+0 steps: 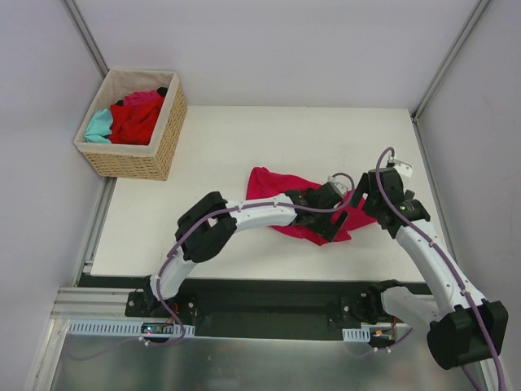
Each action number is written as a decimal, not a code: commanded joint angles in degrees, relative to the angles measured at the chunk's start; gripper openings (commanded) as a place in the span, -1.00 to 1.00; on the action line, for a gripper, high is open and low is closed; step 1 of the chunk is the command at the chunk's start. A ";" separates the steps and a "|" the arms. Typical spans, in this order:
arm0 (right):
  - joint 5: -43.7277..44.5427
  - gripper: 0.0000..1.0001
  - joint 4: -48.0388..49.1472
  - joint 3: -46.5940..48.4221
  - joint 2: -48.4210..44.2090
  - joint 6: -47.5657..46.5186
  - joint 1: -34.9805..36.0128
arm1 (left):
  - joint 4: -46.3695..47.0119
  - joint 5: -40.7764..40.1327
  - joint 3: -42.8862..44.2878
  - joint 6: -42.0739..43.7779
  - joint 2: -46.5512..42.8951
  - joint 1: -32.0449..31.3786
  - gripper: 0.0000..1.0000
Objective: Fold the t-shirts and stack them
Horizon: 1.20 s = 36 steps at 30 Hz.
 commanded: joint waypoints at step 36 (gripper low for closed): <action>-5.48 0.93 4.03 -1.04 -1.38 0.44 -0.26 | -16.78 -11.56 31.06 11.72 -31.87 11.52 -1.00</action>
